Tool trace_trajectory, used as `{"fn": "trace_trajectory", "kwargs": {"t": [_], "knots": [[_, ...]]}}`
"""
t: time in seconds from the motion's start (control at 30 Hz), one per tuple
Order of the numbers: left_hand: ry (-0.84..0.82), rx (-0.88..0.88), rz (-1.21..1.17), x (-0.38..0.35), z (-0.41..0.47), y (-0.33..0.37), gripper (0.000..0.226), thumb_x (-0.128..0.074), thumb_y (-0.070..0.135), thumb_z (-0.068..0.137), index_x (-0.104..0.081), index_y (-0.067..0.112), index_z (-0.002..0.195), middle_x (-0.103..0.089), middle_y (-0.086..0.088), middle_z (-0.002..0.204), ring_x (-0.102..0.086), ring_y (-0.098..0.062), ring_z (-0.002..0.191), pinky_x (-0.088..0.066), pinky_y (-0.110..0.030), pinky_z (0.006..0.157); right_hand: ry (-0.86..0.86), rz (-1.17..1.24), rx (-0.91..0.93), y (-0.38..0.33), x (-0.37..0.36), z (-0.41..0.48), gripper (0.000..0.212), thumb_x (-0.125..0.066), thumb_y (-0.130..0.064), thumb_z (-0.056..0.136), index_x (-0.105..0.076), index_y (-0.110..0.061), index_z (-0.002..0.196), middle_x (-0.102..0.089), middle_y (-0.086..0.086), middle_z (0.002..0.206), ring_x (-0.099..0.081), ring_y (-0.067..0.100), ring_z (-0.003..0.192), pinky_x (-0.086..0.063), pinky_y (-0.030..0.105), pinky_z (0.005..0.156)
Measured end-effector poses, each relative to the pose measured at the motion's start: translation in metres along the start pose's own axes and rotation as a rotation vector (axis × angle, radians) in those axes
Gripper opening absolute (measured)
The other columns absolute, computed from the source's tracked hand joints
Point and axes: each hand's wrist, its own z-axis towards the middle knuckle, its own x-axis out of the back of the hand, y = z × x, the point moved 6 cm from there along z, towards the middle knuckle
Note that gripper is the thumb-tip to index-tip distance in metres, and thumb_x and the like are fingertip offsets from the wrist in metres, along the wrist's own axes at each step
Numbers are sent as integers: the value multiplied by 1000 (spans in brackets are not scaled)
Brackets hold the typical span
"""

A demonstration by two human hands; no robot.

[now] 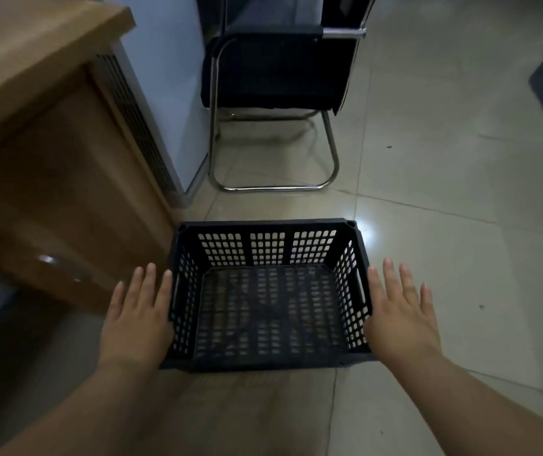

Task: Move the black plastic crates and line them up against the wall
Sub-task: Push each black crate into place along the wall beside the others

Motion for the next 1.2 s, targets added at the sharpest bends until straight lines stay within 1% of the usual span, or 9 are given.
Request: {"fn": "trace_trajectory", "kwargs": {"t": [0.17,0.27,0.4,0.57,0.67,0.7,0.77,0.9,1.2], "knots": [[-104,7,42,-61,77,19,79,-33,38,93,31,18,135,22,-8,155,19,-25,143,9,-42,116,-60,-74,-16,5,-56,86,76,-31,-18,91,21,-21,146,27,1,155,25,22,143,11,44,116],[-104,14,67,-101,118,22,73,-31,33,93,21,18,143,19,-9,156,16,-25,143,17,-42,113,-83,-143,-49,14,-92,129,75,-27,-12,89,24,-20,145,28,2,155,25,23,143,12,44,116],[-163,13,110,-140,161,20,80,-39,32,92,22,17,142,20,-10,155,17,-26,143,4,-42,117,-113,-194,-79,21,-130,176,72,-23,-11,90,23,-19,145,29,3,154,24,23,143,10,43,117],[-169,-30,156,-162,182,15,86,-46,22,89,22,16,142,22,-11,154,19,-25,142,4,-42,117,-103,-212,-65,18,-148,206,71,-21,-11,90,26,-16,143,32,8,152,23,25,144,8,41,117],[-136,-73,169,-163,183,16,79,-38,18,92,24,16,141,26,-11,152,25,-24,140,24,-40,110,-92,-203,-57,18,-149,211,69,-21,-10,91,32,-16,135,42,8,140,24,25,143,7,40,118],[-124,-82,163,-161,183,17,80,-39,16,91,24,17,140,30,-10,150,28,-22,138,36,-37,100,-96,-199,-53,17,-148,211,69,-21,-10,91,33,-15,134,44,9,137,24,25,143,7,40,118],[-114,-90,149,-162,183,17,82,-40,13,90,25,17,140,35,-8,143,32,-18,132,45,-32,82,-98,-196,-38,15,-146,211,70,-22,-9,90,34,-14,133,45,10,136,24,25,143,7,39,118],[-113,-87,111,-158,170,17,75,-36,11,90,16,17,143,31,-7,145,28,-16,134,45,-29,82,-102,-198,-20,14,-135,200,71,-24,-8,90,33,-14,132,45,10,136,23,25,143,6,38,118],[-130,-6,40,-123,49,-18,82,-39,12,89,28,17,134,38,-8,138,32,-16,130,46,-31,80,-93,-265,111,7,-80,127,69,-16,-9,89,34,-14,135,47,10,134,24,24,143,5,38,118]]}}
